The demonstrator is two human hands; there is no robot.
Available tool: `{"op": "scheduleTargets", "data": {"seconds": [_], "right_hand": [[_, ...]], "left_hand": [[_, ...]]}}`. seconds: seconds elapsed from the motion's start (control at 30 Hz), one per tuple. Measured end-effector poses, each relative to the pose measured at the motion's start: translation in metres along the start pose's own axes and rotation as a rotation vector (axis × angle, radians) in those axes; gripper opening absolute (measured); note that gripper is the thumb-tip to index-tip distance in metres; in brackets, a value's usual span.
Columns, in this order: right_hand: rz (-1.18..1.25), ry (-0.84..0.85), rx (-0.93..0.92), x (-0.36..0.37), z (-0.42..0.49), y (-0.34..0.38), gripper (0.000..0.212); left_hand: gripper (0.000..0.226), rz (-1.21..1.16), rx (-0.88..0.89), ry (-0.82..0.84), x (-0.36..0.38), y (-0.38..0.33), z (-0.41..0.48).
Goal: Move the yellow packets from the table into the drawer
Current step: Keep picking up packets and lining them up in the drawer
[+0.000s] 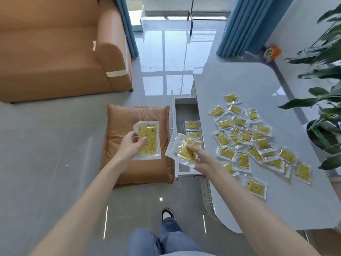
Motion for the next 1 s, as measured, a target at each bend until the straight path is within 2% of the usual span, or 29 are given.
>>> {"op": "scheduleTargets", "data": {"seconds": [0.3,0.47,0.53,0.63,0.83,1.0], "right_hand": [[0.236,-0.038,-0.050,0.056,0.040,0.047,0.014],[0.341,-0.068,-0.124,0.079,0.055,0.063,0.017],[0.387,-0.091,-0.146,0.080,0.058,0.068,0.014],[0.440,-0.154,-0.185,0.068,0.062,0.074,0.011],[0.463,-0.326,-0.265,0.014,0.062,0.090,0.007],[0.449,-0.387,-0.262,-0.022,0.062,0.102,0.003]], "left_hand": [[0.025,0.126,0.035,0.150,-0.013,-0.052,0.118],[0.013,0.229,0.072,0.283,-0.001,-0.079,0.165],[0.021,0.274,0.081,0.333,0.008,-0.090,0.180],[0.033,0.321,0.082,0.382,0.028,-0.106,0.195],[0.026,0.356,0.122,0.448,0.098,-0.133,0.215],[0.028,0.387,0.168,0.492,0.159,-0.156,0.219]]}}
Point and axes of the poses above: each hand's wrist, its own z-axis towards the middle knuckle, its own x-axis out of the palm, y = z × x, the point moved 7 cm from there along z, towards the middle knuckle, and after that the axes turned 3 degrees about -z, right-handed, at the moved point
